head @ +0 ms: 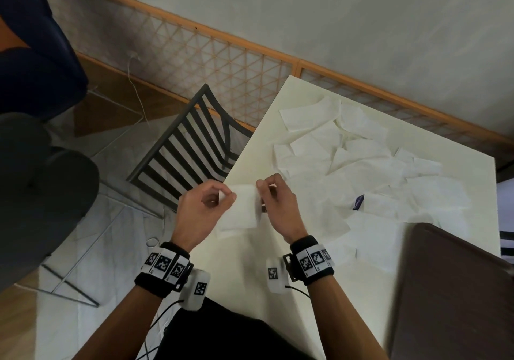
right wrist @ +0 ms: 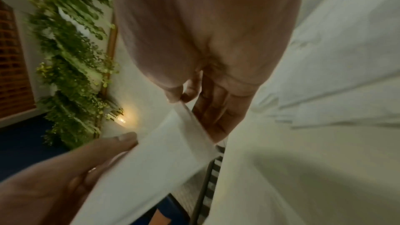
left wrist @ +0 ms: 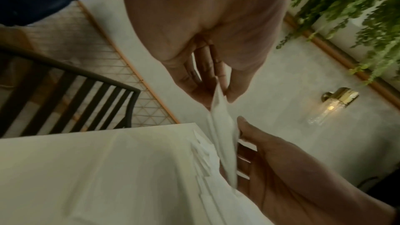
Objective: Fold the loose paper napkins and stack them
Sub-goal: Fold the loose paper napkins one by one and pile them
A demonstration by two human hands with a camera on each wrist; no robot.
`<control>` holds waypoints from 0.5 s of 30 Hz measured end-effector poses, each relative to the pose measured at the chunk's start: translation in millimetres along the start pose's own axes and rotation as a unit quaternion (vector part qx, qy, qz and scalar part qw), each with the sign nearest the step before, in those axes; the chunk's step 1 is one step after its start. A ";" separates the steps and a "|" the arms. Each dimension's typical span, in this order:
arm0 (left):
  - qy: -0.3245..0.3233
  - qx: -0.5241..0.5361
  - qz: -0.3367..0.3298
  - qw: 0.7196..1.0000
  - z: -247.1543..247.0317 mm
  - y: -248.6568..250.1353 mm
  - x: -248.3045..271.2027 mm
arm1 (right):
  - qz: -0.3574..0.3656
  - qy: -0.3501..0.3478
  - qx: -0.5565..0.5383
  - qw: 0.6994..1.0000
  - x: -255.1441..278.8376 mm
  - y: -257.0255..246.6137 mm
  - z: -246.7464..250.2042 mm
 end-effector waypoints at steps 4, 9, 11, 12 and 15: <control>-0.006 -0.119 0.050 0.992 0.3 -42.2 -10.4 | -0.045 -0.066 0.012 0.997 1.3 17.2 -25.3; -0.035 -0.205 0.054 0.977 -5.9 -68.1 -15.2 | -0.030 -0.083 0.118 0.989 5.3 28.6 -42.6; -0.056 -0.235 0.043 0.969 -8.6 -72.3 -15.5 | -0.011 -0.096 0.165 0.982 7.8 30.9 -46.1; -0.070 -0.252 0.035 0.964 -10.8 -73.5 -14.8 | -0.010 -0.111 0.192 0.975 9.2 31.3 -46.6; -0.102 -0.301 0.020 0.948 -15.6 -74.3 -10.9 | -0.007 -0.138 0.245 0.960 11.2 31.7 -42.4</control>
Point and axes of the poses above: each hand's wrist, its own x-axis away from the middle knuckle, its own z-axis out of the back of the hand, y = z × x, the point moved 1 cm from there along -x, towards the middle knuckle, and after that the axes turned 13 degrees about y, right-handed, at the moved point
